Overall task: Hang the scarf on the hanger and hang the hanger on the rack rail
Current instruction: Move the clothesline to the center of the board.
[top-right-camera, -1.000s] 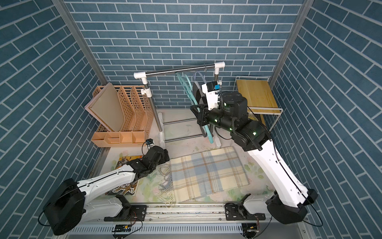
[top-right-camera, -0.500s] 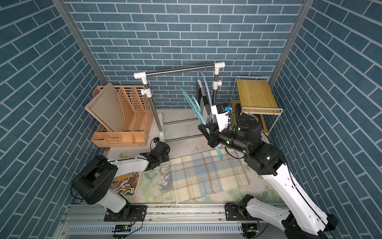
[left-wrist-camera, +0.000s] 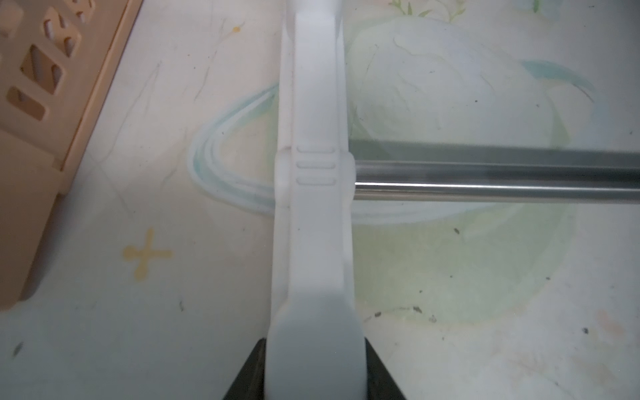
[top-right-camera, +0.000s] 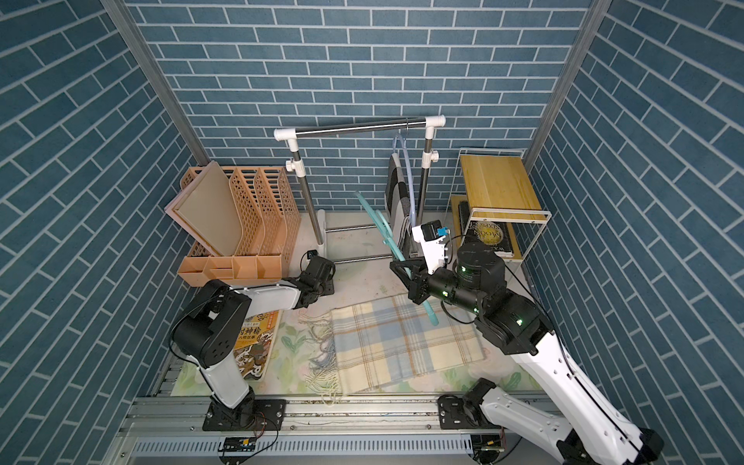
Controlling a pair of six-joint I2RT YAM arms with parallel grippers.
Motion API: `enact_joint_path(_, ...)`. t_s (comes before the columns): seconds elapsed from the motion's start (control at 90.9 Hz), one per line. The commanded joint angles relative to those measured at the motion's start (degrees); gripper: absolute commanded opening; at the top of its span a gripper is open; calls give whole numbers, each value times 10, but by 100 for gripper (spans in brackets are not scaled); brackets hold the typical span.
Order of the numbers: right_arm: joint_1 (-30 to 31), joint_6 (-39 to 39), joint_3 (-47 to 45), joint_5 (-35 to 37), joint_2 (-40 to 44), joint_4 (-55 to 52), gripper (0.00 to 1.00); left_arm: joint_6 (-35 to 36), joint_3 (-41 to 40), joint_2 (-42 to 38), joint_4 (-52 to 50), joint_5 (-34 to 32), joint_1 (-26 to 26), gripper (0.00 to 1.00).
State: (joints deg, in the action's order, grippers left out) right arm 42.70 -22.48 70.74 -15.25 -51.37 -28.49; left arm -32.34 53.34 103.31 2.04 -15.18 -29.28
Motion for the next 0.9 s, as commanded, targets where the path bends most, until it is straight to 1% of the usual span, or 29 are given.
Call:
enact_joint_path(0.0,-1,16,-16,13,22,35,0,1,27,7,24,35,8,40)
enact_joint_path(0.044,-1,16,-21,17,26,37,0,2,28,1,17,36,9,44)
enact_joint_path(0.11,-1,17,-29,22,30,39,0,-4,18,-34,-7,37,8,56)
enact_joint_path(0.143,-1,18,-32,25,32,41,0,-8,11,-54,-26,36,8,60)
enact_joint_path(0.154,-1,18,-34,25,33,41,0,-10,8,-63,-33,36,8,63)
enact_joint_path(0.209,-1,19,-40,28,36,46,0,-22,-13,-107,-70,31,8,75)
enact_joint_path(0.297,-1,19,-56,33,39,58,0,-48,-61,-191,-114,48,3,89)
enact_joint_path(0.319,-1,19,-61,34,40,63,0,-56,-73,-215,-127,51,-1,91)
enact_joint_path(0.363,-2,18,-73,37,40,71,0,-73,-96,-252,-145,61,-11,92)
enact_joint_path(0.429,-2,14,-91,38,39,89,0,-102,-127,-304,-171,82,-43,93)
enact_joint_path(0.506,-2,5,-111,33,38,110,0,-148,-160,-351,-190,97,-105,93)
enact_joint_path(0.583,-3,-1,-124,26,36,126,0,-202,-187,-376,-196,98,-178,93)
enact_joint_path(0.682,-4,-6,-135,23,35,136,0,-261,-217,-384,-175,109,-256,93)
enact_joint_path(0.726,-5,-7,-138,22,36,139,0,-279,-224,-378,-167,109,-279,93)
enact_joint_path(0.803,-4,-10,-143,20,36,141,0,-301,-231,-365,-161,103,-305,94)
enact_joint_path(0.891,-4,-13,-147,21,40,141,0,-320,-251,-347,-149,104,-314,94)
